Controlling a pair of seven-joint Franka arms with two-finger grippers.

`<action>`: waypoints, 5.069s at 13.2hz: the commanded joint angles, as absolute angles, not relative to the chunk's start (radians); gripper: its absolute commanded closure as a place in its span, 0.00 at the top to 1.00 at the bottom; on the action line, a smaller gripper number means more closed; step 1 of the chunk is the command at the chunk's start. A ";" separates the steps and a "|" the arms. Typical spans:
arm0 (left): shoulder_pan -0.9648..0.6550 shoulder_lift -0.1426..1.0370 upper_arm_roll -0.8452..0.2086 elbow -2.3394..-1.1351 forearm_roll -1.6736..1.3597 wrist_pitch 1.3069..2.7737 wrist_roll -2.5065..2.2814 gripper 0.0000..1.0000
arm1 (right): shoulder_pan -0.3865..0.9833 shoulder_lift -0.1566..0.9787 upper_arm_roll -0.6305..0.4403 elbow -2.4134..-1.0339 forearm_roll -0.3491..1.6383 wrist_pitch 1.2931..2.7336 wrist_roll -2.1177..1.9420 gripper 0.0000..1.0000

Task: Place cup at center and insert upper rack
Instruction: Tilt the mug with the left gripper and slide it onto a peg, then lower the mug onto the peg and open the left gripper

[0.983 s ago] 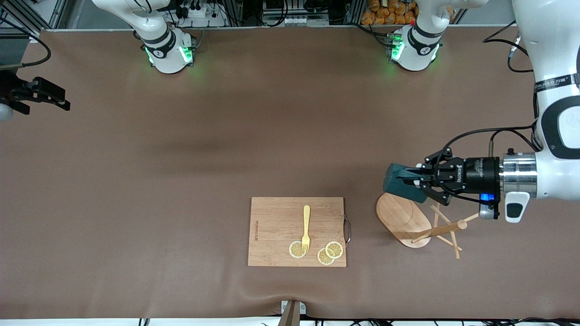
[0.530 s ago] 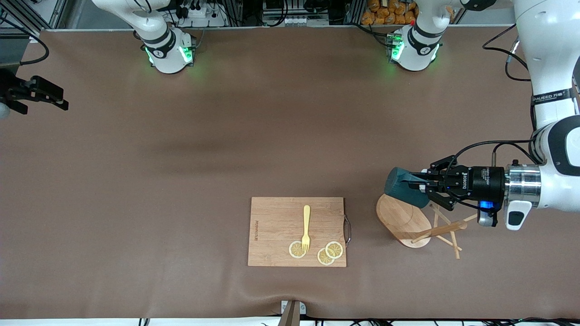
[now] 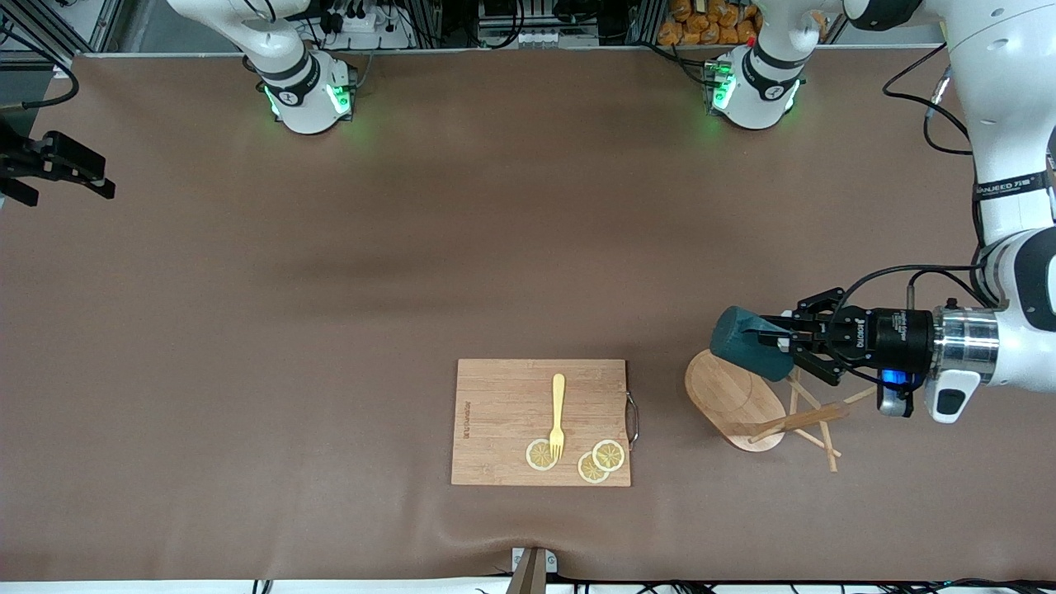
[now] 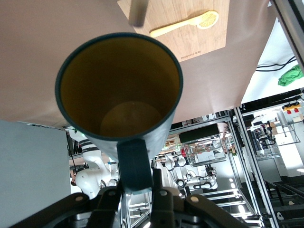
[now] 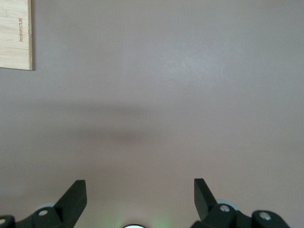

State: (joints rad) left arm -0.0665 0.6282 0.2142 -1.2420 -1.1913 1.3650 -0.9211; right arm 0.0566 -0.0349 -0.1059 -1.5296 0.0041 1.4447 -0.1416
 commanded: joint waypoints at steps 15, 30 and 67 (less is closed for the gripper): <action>0.001 0.713 0.206 -1.229 -1.367 1.332 -0.828 0.00 | 0.060 -0.037 -0.112 -1.532 0.014 1.405 -0.121 1.00; 0.035 0.753 0.206 -1.223 -1.404 1.318 -0.788 0.00 | 0.071 -0.031 -0.112 -1.532 0.014 1.405 -0.121 1.00; 0.100 0.819 0.196 -1.224 -1.479 1.284 -0.738 0.00 | 0.072 -0.029 -0.110 -1.534 0.014 1.397 -0.121 1.00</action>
State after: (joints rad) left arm 0.0908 0.8094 0.2035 -1.2412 -1.4531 1.3025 -0.7448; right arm 0.0603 -0.0284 -0.1029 -1.5386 0.0041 1.4055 -0.1359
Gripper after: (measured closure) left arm 0.793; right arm 0.000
